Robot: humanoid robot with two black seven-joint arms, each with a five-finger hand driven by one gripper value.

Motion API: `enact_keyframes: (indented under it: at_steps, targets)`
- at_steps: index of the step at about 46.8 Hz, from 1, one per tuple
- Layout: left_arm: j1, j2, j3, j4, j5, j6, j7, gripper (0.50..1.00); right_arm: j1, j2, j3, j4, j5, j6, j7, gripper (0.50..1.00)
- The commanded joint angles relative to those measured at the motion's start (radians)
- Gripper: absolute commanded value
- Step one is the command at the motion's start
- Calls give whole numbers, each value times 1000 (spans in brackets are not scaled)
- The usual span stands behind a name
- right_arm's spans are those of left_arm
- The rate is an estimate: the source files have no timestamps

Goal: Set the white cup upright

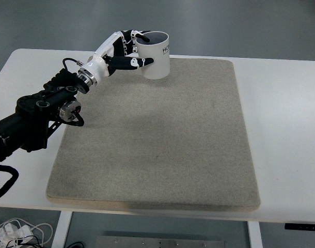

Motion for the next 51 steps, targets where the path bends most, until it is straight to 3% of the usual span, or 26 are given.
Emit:
enact_keyframes:
  at_steps: [1, 20, 33, 38, 41, 45, 51]
  targets:
    - [15, -25, -1, 16, 45, 53, 0, 500, 0, 0, 0, 0, 0, 0, 0, 952]
    - [58, -76, 8, 17, 131, 160, 0, 500, 0, 0, 0, 0, 0, 0, 0, 952]
    - [73, -76, 11, 17, 177, 197, 0, 500, 0, 0, 0, 0, 0, 0, 0, 952]
    - [74, -76, 11, 17, 175, 202, 0, 582, 0, 0, 0, 0, 0, 0, 0, 952]
    - [76, -76, 10, 17, 174, 207, 0, 728, 0, 0, 0, 0, 0, 0, 0, 952]
    - [76, -76, 7, 17, 171, 207, 0, 844, 0, 0, 0, 0, -1, 0, 0, 952]
    - [87, -76, 5, 17, 171, 207, 0, 885, 0, 0, 0, 0, 0, 0, 0, 952]
